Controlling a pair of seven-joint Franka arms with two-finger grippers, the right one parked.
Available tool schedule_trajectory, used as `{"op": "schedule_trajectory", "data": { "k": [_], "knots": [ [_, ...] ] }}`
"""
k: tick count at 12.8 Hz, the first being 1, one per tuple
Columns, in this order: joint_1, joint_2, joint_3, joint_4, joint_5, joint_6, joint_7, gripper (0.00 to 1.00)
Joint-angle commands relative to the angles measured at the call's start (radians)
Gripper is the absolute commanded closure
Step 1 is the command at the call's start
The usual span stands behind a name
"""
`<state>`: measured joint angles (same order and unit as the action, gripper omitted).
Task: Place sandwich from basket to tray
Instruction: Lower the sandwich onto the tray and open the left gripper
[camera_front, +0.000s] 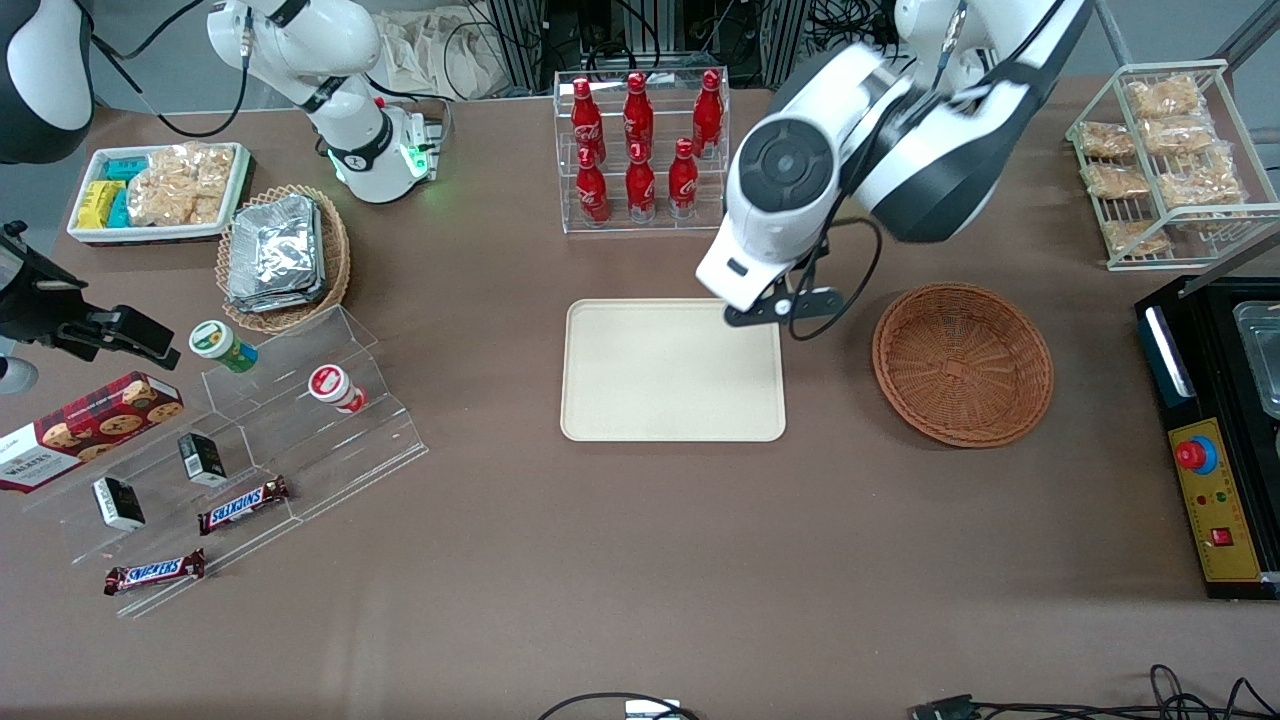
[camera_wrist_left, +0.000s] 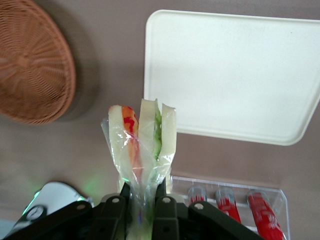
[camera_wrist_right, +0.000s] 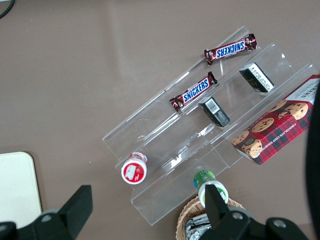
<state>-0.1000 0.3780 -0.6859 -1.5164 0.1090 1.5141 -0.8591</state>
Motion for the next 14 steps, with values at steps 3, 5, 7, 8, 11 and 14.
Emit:
{"op": "schedule_trajectory", "data": {
  "k": [3, 5, 7, 8, 11, 14],
  "knots": [
    [0.036, -0.008, 0.005, -0.305, 0.020, 0.346, 0.029, 0.82],
    [0.037, 0.013, 0.031, -0.388, 0.038, 0.483, 0.092, 0.82],
    [0.036, 0.067, 0.040, -0.422, 0.044, 0.593, 0.153, 0.82],
    [0.037, 0.094, 0.043, -0.432, 0.087, 0.627, 0.163, 0.82],
    [0.036, 0.165, 0.060, -0.430, 0.133, 0.695, 0.161, 0.82],
    [0.034, 0.208, 0.080, -0.429, 0.161, 0.744, 0.161, 0.81]
  ]
}}
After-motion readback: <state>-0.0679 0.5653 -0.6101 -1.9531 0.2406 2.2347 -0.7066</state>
